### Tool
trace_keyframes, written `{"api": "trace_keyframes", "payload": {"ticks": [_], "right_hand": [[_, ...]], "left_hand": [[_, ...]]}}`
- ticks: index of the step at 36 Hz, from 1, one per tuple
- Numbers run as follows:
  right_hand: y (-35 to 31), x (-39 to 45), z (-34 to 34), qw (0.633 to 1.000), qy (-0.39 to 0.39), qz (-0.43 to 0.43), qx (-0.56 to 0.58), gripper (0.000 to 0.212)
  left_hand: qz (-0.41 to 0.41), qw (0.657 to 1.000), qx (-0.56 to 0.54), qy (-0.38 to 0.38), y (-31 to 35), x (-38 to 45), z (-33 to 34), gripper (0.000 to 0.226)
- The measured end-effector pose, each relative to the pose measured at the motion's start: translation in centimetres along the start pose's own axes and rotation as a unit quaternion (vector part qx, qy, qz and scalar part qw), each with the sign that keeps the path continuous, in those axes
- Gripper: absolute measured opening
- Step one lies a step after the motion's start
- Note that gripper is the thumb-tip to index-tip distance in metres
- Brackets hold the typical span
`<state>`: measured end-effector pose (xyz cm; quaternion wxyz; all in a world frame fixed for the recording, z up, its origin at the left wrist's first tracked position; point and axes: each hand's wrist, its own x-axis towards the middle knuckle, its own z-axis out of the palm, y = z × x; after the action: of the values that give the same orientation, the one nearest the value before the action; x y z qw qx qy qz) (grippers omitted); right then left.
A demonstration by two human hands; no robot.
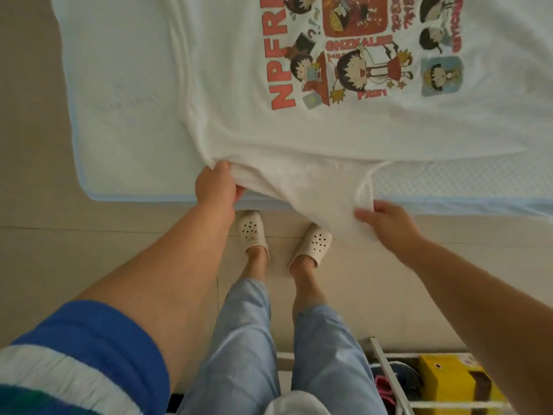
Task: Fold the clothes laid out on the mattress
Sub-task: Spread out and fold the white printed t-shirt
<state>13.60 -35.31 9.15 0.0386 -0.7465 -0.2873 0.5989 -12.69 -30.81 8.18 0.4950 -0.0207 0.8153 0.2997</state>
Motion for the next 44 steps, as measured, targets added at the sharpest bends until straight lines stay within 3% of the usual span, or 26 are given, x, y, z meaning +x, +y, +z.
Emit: {"api": "trace_keyframes", "payload": {"ticks": [3,7,10,12,15,17,20,22,24,26,28,32,35,37,41,44], "right_hand": [[2.0,-1.3,0.7,0.993,0.007,0.056,0.103,0.007],[1.9,-1.7,1.2,0.975,0.036,0.063,0.211,0.013],[1.0,-2.0,1.8,0.946,0.042,0.080,0.310,0.012],[0.1,-2.3,2.1,0.898,0.017,0.115,0.424,0.014],[-1.4,-2.8,2.1,0.845,-0.023,0.131,0.517,0.027],[-2.4,-3.1,2.2,0.832,-0.042,0.115,0.541,0.029],[-3.6,-3.4,2.4,0.835,-0.049,0.087,0.541,0.018],[-4.1,-3.6,2.6,0.839,-0.044,0.074,0.538,0.015],[-4.6,-3.8,2.7,0.842,-0.039,0.067,0.534,0.015],[-4.9,-3.8,2.6,0.858,-0.030,0.057,0.509,0.016],[-5.1,-3.9,2.4,0.878,-0.013,0.044,0.477,0.015],[-5.3,-4.1,1.5,0.911,0.012,0.011,0.413,0.011],[-5.4,-4.4,1.0,0.941,0.004,-0.012,0.339,0.035],[-5.4,-4.7,0.6,0.955,-0.017,-0.022,0.295,0.044],[-5.4,-4.9,0.2,0.966,-0.030,-0.029,0.254,0.029],[-5.3,-4.9,-0.3,0.981,-0.023,-0.047,0.186,0.054]], "left_hand": [[0.023,0.990,0.136,0.031,-0.7,0.6,-1.0,0.013],[0.010,0.982,0.183,0.044,-1.3,0.6,-1.5,0.018],[-0.027,0.986,0.156,-0.058,-2.1,-1.0,-0.6,0.011],[-0.044,0.975,0.158,-0.147,-2.9,-2.7,0.3,0.006],[0.009,0.950,0.205,-0.234,-4.1,-5.3,1.5,0.018],[0.051,0.935,0.219,-0.275,-4.8,-7.1,2.1,0.040],[0.075,0.916,0.190,-0.344,-5.6,-9.2,2.5,0.088],[0.081,0.913,0.177,-0.357,-6.0,-9.9,2.7,0.106],[0.116,0.922,0.179,-0.324,-5.8,-10.3,3.0,0.087],[0.180,0.931,0.192,-0.254,-5.5,-10.2,3.3,0.040],[0.190,0.935,0.176,-0.243,-5.0,-10.0,3.1,0.013],[0.156,0.927,0.168,-0.298,-3.6,-9.2,1.9,0.014],[0.179,0.915,0.213,-0.292,-2.6,-8.7,1.1,0.015],[0.202,0.907,0.243,-0.279,-1.8,-8.7,1.0,0.013],[0.295,0.874,0.309,-0.232,-0.5,-9.3,1.7,0.006],[0.367,0.841,0.340,-0.208,-0.1,-10.2,2.4,0.007]]}}
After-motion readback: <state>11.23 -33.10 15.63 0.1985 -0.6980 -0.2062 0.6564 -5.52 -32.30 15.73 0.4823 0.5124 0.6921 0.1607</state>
